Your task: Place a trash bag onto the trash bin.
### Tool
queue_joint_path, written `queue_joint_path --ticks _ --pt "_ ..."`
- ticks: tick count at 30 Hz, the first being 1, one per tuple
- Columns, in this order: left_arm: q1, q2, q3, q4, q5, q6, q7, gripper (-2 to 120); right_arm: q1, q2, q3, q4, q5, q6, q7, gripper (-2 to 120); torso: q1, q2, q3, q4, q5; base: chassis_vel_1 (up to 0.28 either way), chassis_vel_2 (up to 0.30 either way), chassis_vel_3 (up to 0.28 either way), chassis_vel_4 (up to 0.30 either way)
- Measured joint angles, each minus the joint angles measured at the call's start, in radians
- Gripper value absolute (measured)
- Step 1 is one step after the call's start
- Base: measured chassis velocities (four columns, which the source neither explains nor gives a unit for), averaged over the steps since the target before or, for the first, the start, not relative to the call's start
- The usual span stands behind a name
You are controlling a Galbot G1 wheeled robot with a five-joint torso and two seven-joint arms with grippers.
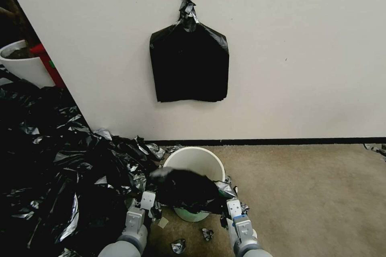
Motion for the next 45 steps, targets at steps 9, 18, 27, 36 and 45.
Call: queue_joint_path --ticks 9,18,27,36,45 --pt "-0.056 -0.031 0.029 0.069 0.007 -0.016 0.004 0 0.035 0.021 0.006 -0.073 -0.054 0.005 -0.058 0 0.000 0.000 0.000 0.0000 0.0000 0.000 0.000 0.000 0.000" --pt "-0.044 -0.022 0.029 0.062 -0.001 -0.016 0.006 0 -0.005 -0.002 0.044 -0.055 -0.059 0.029 -0.123 12 0.000 0.000 0.000 0.0000 -0.0001 0.000 0.000 0.000 0.000" --pt "0.027 0.028 -0.004 -0.034 -0.047 0.047 0.006 25 -0.161 -0.082 0.096 0.111 -0.055 0.083 -0.133 41 0.000 0.000 0.000 0.0000 -0.0002 0.000 0.000 0.000 0.000" --pt "0.134 0.070 -0.036 -0.174 -0.043 0.079 -0.005 61 -0.294 -0.126 0.117 0.244 -0.106 0.116 -0.131 77 0.000 0.000 0.000 0.0000 -0.0001 0.000 0.000 0.000 0.000" --pt "0.175 0.055 -0.028 -0.227 -0.007 0.071 -0.006 92 -0.311 -0.105 0.145 0.166 -0.300 0.315 -0.131 100 0.000 0.000 0.000 0.0000 0.0001 0.000 0.000 0.000 0.000"
